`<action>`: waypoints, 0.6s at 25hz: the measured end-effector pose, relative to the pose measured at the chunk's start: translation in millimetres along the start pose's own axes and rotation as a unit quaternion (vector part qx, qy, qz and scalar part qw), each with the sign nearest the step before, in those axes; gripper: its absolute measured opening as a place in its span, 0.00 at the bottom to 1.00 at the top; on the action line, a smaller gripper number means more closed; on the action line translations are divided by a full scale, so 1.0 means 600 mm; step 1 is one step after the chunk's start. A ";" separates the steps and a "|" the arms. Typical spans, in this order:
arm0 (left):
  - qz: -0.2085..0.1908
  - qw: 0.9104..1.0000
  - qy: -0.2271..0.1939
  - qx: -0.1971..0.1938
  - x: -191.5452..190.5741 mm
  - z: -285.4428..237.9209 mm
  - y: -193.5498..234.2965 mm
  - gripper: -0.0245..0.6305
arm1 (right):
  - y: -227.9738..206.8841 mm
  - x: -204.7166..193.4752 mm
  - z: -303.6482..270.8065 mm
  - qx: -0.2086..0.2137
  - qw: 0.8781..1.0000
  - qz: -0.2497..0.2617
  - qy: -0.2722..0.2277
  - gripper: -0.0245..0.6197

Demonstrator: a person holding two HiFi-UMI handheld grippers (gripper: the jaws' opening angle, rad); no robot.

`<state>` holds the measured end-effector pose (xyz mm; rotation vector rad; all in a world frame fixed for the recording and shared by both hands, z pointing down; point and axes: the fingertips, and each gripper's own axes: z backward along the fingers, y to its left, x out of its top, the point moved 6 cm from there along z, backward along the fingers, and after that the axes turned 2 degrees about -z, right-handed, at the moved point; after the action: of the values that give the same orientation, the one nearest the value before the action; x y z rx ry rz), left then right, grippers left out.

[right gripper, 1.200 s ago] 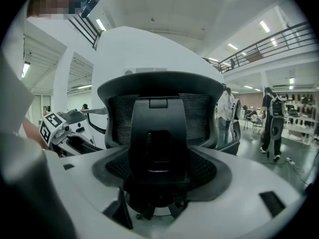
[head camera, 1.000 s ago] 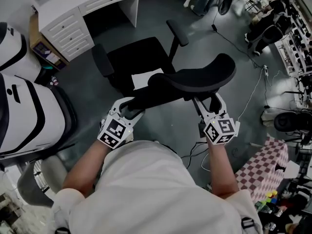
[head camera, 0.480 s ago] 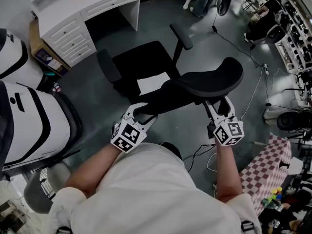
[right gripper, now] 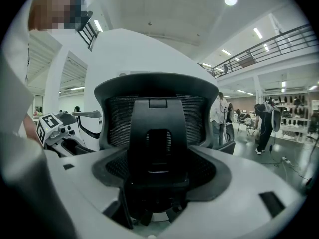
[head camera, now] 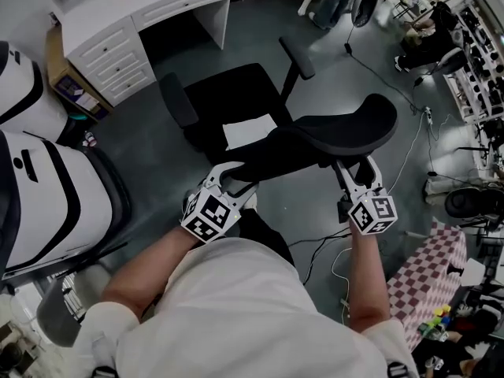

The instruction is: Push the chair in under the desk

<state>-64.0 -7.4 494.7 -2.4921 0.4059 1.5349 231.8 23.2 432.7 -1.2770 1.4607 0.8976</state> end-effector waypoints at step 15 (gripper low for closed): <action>0.004 1.000 0.007 -0.001 0.016 -0.030 0.043 0.31 | -0.032 0.021 -0.066 0.018 1.000 0.006 -0.010 0.53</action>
<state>-53.0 -38.3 494.0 -2.5061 0.4184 1.5224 243.0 -20.8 432.4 -1.2299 1.4636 0.8857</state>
